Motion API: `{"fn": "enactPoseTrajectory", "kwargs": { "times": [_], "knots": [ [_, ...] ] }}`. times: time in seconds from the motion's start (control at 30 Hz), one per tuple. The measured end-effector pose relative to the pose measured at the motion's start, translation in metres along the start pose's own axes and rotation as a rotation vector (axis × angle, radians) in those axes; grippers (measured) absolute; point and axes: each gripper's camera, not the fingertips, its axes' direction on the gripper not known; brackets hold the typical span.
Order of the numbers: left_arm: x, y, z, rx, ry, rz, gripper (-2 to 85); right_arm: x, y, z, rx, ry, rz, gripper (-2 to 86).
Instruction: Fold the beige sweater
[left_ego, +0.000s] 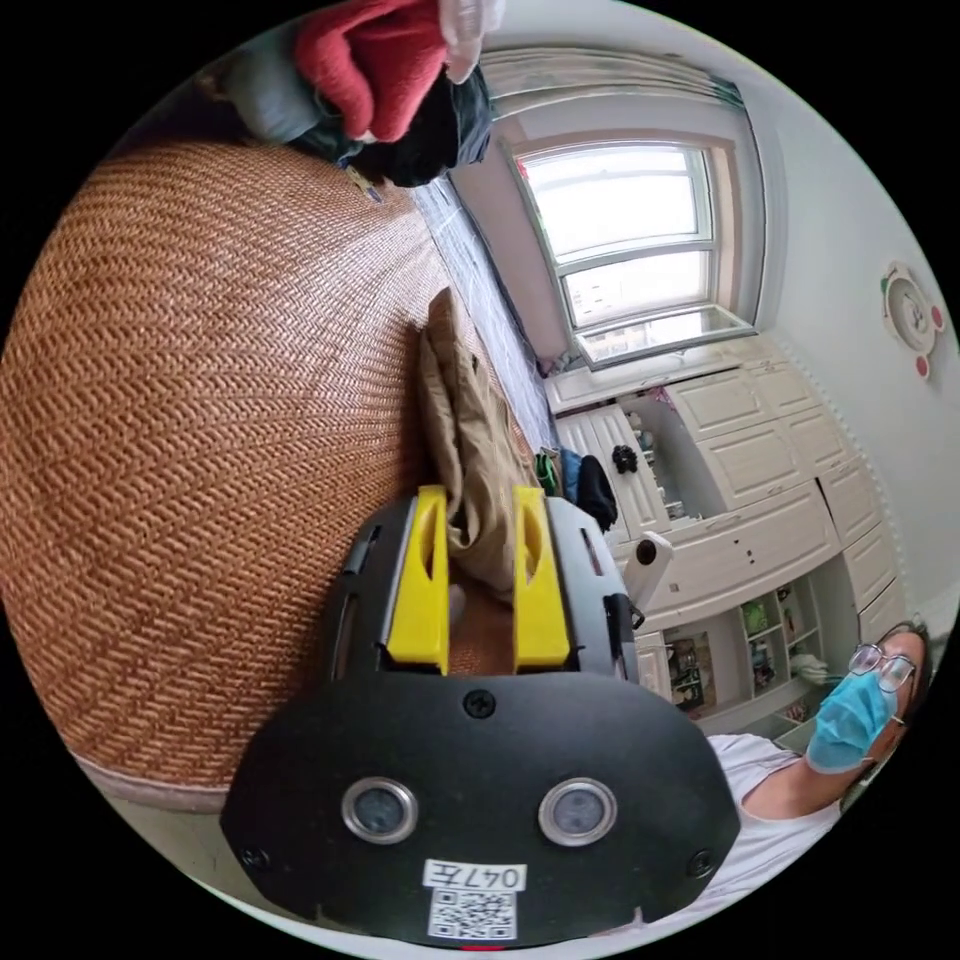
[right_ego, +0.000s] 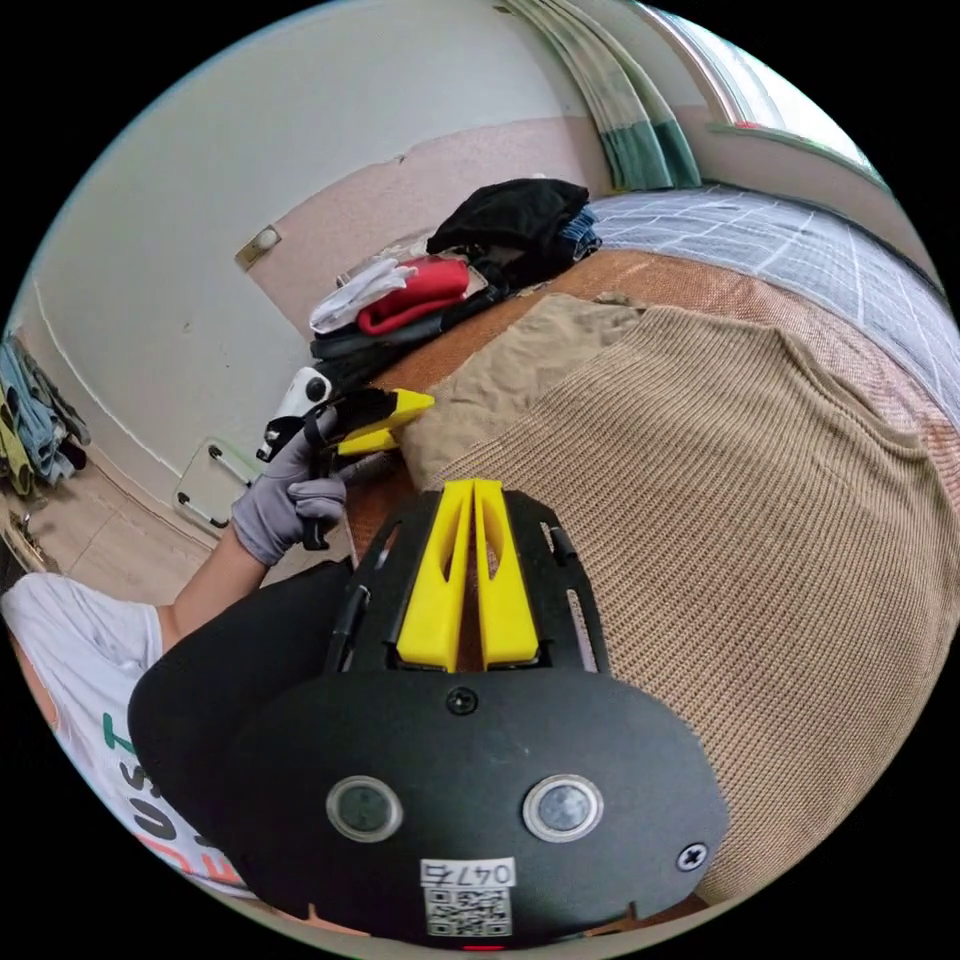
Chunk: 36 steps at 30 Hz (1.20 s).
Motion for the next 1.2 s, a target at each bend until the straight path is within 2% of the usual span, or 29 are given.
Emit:
{"fn": "enactPoseTrajectory", "kwargs": {
  "times": [0.03,0.2,0.33,0.43,0.57,0.6,0.67,0.8,0.83,0.9,1.0,1.03,1.1,1.17,1.2],
  "knots": [
    [0.002,0.0,0.001,0.019,-0.003,0.001,1.7,0.002,0.004,0.013,-0.021,0.009,0.017,-1.2],
    [0.06,-0.002,-0.002,0.055,0.038,0.14,-0.7,-0.011,0.026,0.007,0.037,0.027,0.032,-1.3],
    [0.163,0.008,0.002,0.05,-0.145,0.345,-0.9,-0.05,0.039,0.006,0.051,0.071,-0.027,-1.3],
    [0.241,0.008,0.019,0.031,-0.288,0.478,-0.9,-0.059,0.048,-0.005,0.089,0.033,-0.052,-1.2],
    [0.379,0.004,0.092,-0.072,-0.359,0.731,-0.9,-0.015,0.092,-0.081,0.302,-0.079,0.088,-1.1],
    [0.4,0.006,0.112,-0.102,-0.372,0.777,-0.9,-0.008,0.103,-0.093,0.336,-0.075,0.118,-1.1],
    [0.466,0.026,0.202,-0.231,-0.398,0.93,-0.7,0.017,0.152,-0.136,0.441,-0.004,0.228,-1.2],
    [0.479,0.049,0.336,-0.397,-0.346,0.946,0.2,0.047,0.218,-0.182,0.487,0.101,0.357,-1.2],
    [0.47,0.046,0.369,-0.491,-0.342,0.913,1.4,0.057,0.236,-0.192,0.481,0.113,0.392,-1.2],
    [0.451,0.036,0.391,-0.547,-0.274,0.838,4.4,0.066,0.259,-0.205,0.491,0.123,0.429,-1.2],
    [0.432,0.03,0.398,-0.655,-0.07,0.715,9.9,0.073,0.281,-0.218,0.505,0.13,0.46,-0.9],
    [0.434,0.032,0.386,-0.653,-0.049,0.721,10.5,0.073,0.282,-0.222,0.514,0.126,0.458,-0.6],
    [0.441,0.031,0.354,-0.555,-0.112,0.746,10.4,0.07,0.277,-0.227,0.516,0.116,0.427,0.8],
    [0.448,0.032,0.304,-0.383,-0.232,0.773,8.7,0.061,0.26,-0.228,0.471,0.142,0.386,4.9],
    [0.45,0.035,0.294,-0.364,-0.257,0.789,8.2,0.059,0.255,-0.227,0.449,0.148,0.377,5.9]
  ]
}}
